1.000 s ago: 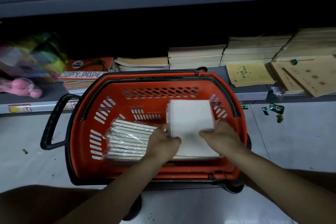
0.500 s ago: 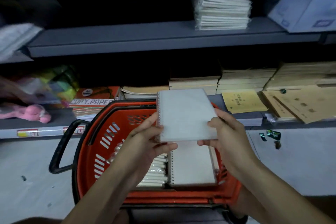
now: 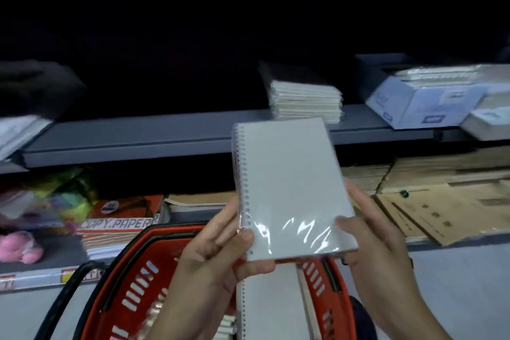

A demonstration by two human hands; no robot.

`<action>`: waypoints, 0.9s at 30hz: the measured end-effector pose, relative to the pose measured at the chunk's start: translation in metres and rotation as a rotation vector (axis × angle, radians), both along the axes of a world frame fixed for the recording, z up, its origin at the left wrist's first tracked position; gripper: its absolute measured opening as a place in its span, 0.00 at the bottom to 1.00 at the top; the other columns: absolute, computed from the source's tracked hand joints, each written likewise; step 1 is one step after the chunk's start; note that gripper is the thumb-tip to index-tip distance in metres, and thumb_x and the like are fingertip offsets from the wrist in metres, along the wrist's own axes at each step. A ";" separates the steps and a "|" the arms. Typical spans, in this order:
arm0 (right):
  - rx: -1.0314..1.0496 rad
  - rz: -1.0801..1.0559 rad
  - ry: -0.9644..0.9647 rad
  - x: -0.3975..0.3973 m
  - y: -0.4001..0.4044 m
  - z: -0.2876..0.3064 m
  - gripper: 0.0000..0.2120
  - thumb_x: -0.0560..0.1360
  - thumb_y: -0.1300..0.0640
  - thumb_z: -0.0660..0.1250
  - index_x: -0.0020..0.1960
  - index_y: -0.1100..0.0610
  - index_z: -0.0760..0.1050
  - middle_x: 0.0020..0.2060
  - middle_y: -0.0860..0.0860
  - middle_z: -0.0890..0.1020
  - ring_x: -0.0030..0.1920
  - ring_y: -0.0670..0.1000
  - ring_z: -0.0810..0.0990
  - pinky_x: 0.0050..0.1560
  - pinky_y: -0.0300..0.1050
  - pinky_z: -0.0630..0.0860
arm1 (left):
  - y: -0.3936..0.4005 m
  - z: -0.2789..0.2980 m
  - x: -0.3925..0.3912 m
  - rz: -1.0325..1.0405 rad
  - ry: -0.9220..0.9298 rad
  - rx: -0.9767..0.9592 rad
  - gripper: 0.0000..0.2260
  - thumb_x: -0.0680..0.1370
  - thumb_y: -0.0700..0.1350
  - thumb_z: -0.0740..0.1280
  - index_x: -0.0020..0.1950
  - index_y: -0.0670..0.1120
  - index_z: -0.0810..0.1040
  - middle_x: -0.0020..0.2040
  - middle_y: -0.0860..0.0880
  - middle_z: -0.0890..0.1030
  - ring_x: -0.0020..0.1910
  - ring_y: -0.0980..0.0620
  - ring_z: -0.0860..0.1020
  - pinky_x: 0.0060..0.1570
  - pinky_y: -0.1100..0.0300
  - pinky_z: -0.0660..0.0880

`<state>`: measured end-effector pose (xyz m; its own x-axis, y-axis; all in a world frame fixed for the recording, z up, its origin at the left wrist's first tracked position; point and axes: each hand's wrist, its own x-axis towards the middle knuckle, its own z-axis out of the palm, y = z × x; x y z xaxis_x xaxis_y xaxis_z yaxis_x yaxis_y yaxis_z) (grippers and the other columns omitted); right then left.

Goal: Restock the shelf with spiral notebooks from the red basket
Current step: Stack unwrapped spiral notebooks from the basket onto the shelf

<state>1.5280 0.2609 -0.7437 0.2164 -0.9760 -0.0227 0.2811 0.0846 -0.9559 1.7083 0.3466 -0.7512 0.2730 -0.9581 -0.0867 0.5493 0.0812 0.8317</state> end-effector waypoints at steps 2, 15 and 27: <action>-0.017 -0.011 0.024 -0.004 -0.020 0.012 0.25 0.78 0.70 0.61 0.60 0.42 0.81 0.48 0.51 0.88 0.46 0.53 0.87 0.41 0.48 0.79 | -0.019 0.018 -0.004 -0.008 -0.022 -0.026 0.23 0.75 0.33 0.64 0.69 0.48 0.75 0.61 0.48 0.84 0.52 0.47 0.85 0.35 0.58 0.83; 0.079 0.086 -0.072 0.028 -0.194 0.086 0.12 0.80 0.67 0.58 0.58 0.62 0.78 0.58 0.59 0.83 0.51 0.55 0.83 0.39 0.44 0.82 | -0.177 0.111 0.007 0.160 -0.207 -0.038 0.19 0.81 0.34 0.64 0.73 0.43 0.71 0.55 0.44 0.81 0.45 0.51 0.87 0.52 0.57 0.83; -0.139 -0.155 0.114 0.013 -0.202 0.041 0.17 0.75 0.60 0.73 0.63 0.61 0.77 0.51 0.55 0.87 0.48 0.52 0.88 0.57 0.49 0.81 | -0.206 0.074 0.006 0.432 -0.723 0.019 0.11 0.78 0.45 0.71 0.61 0.50 0.81 0.43 0.51 0.87 0.40 0.58 0.85 0.34 0.76 0.74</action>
